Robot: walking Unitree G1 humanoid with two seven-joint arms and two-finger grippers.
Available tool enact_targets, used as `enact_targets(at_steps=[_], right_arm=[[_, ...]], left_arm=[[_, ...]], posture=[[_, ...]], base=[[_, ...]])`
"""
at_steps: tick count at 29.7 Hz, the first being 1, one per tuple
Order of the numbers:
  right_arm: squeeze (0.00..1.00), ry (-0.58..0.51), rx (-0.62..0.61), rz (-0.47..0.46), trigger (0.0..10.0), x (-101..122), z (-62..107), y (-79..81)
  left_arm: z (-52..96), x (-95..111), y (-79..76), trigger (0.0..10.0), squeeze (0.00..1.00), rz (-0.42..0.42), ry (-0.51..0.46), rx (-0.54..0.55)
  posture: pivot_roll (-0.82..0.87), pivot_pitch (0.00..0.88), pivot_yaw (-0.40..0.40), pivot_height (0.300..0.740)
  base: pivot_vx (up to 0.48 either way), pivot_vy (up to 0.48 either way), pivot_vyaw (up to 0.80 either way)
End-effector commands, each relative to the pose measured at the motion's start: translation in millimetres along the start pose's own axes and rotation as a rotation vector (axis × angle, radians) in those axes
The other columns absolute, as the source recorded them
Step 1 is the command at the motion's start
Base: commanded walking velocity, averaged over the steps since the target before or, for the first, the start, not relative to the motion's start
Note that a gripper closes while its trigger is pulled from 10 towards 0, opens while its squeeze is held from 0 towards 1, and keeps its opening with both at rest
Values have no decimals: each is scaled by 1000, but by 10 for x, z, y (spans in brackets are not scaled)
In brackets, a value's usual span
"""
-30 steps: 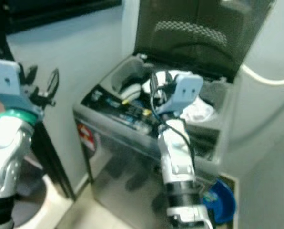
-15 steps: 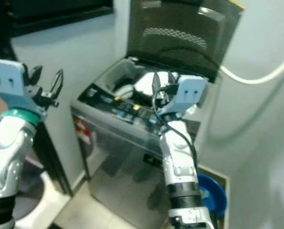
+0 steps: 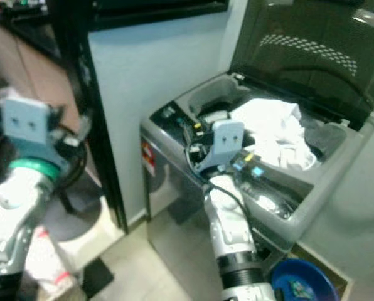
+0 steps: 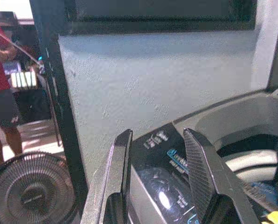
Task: Clothes washing
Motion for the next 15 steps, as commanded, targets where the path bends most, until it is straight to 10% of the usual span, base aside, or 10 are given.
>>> enact_targets(at_steps=[1,15], right_arm=[[0,93,-5,-21,10000,-244,130,-29],[0,458,59,-148,10000,-1091,821,-18]], left_arm=[[72,-132,-27,10000,0,1,59,-7],[307,-518,-358,10000,0,28,205,-90]], posture=[[101,0,-1,740],[97,4,5,740]], base=[[0,0,763],[0,0,763]])
Point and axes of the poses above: a point about 5 cm out from each wrist's last joint towards the gripper, its own z axis pointing back from the gripper into the wrist, its own x axis along the axis of the wrist's last joint, y = z × x, the point moved 1 cm from there along -z, pointing out of the wrist towards the gripper, and after that the axes turned 1 degree about -z, right-handed, at the moved point
